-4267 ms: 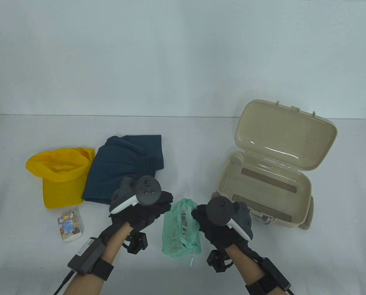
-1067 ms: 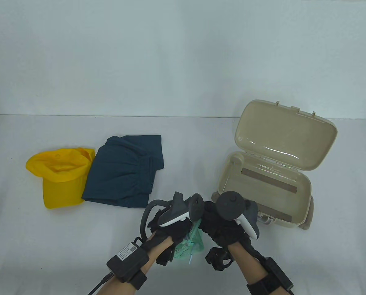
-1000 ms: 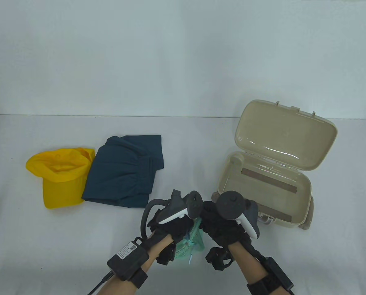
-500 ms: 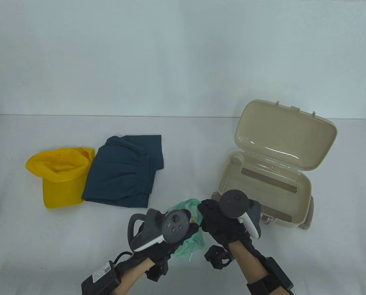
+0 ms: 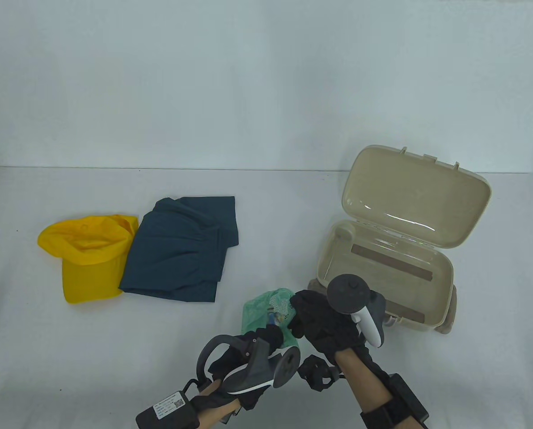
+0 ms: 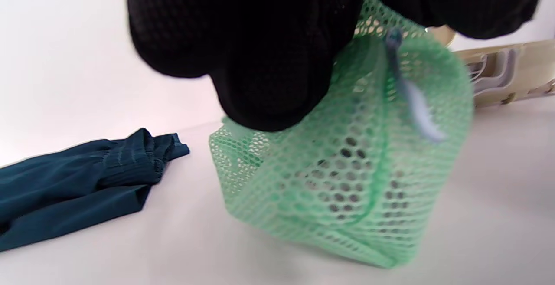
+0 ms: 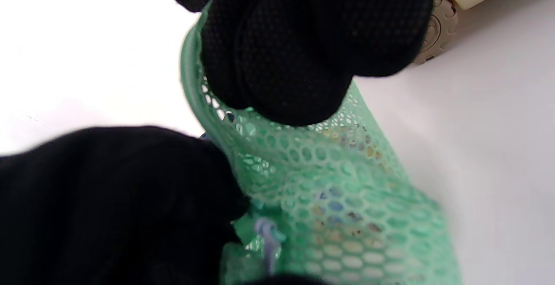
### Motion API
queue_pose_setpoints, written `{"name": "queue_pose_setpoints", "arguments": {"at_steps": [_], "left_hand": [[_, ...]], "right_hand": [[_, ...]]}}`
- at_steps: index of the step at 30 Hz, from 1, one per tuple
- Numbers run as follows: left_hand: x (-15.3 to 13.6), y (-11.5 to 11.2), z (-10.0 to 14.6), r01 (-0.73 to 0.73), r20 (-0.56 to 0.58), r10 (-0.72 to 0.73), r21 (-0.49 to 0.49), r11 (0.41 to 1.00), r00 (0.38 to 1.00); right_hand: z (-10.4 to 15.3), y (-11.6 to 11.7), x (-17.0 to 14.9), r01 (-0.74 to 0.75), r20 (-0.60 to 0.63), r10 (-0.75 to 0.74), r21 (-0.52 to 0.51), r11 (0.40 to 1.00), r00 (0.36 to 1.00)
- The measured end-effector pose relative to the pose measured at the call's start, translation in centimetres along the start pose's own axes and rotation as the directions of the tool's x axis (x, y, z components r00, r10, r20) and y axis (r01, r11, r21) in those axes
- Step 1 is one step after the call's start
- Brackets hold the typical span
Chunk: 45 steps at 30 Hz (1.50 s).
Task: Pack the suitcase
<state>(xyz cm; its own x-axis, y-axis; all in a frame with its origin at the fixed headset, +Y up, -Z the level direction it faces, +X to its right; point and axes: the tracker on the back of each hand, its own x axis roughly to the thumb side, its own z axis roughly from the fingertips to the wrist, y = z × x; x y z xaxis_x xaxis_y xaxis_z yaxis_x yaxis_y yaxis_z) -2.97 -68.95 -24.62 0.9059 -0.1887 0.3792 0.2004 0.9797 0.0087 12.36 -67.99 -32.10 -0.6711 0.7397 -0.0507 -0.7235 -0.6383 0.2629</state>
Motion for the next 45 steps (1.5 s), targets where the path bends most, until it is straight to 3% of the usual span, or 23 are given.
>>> {"name": "queue_pose_setpoints", "arguments": {"at_steps": [11,17,19,25,29,35,37,40,43,45], "left_hand": [[-0.3,-0.7,-1.3,-0.068,-0.02,0.067,-0.032,0.997,0.998],[-2.2,1.3,-1.2,-0.178,-0.008,0.178,-0.102,0.979,0.984],[-3.2,2.0,-1.4,-0.237,-0.01,0.238,-0.148,0.96,0.971],[-6.1,2.2,-2.1,-0.364,-0.054,0.364,-0.27,0.891,0.93],[-7.3,1.4,-2.2,-0.47,-0.089,0.466,-0.3,0.83,0.88],[-8.1,1.4,-2.3,-0.516,-0.067,0.526,-0.333,0.789,0.848],[-8.3,1.4,-2.3,-0.527,-0.053,0.545,-0.347,0.776,0.837],[-8.4,1.3,-2.2,-0.552,-0.021,0.59,-0.378,0.743,0.807],[-8.3,1.3,-1.9,-0.52,0.003,0.558,-0.36,0.775,0.83],[-8.2,1.8,-1.7,-0.437,0.028,0.466,-0.304,0.847,0.884]], "right_hand": [[0.0,0.0,-0.1,0.019,-0.013,-0.019,0.007,1.0,1.0],[0.3,-0.2,0.5,-0.069,0.055,0.067,0.034,0.997,0.996],[0.8,-0.4,1.1,-0.121,0.106,0.121,-0.001,0.993,0.987],[3.4,-0.5,4.0,-0.341,0.252,0.367,-0.14,0.93,0.896],[4.4,1.3,5.5,-0.524,0.345,0.505,-0.045,0.851,0.791],[4.3,5.0,5.2,-0.722,0.334,0.695,-0.059,0.689,0.636],[4.3,5.8,5.2,-0.739,0.338,0.71,-0.058,0.671,0.618],[4.3,6.9,5.0,-0.744,0.305,0.744,-0.141,0.653,0.594],[4.3,7.4,5.0,-0.735,0.299,0.751,-0.189,0.651,0.589],[4.4,7.3,5.2,-0.726,0.298,0.745,-0.195,0.66,0.597]]}}
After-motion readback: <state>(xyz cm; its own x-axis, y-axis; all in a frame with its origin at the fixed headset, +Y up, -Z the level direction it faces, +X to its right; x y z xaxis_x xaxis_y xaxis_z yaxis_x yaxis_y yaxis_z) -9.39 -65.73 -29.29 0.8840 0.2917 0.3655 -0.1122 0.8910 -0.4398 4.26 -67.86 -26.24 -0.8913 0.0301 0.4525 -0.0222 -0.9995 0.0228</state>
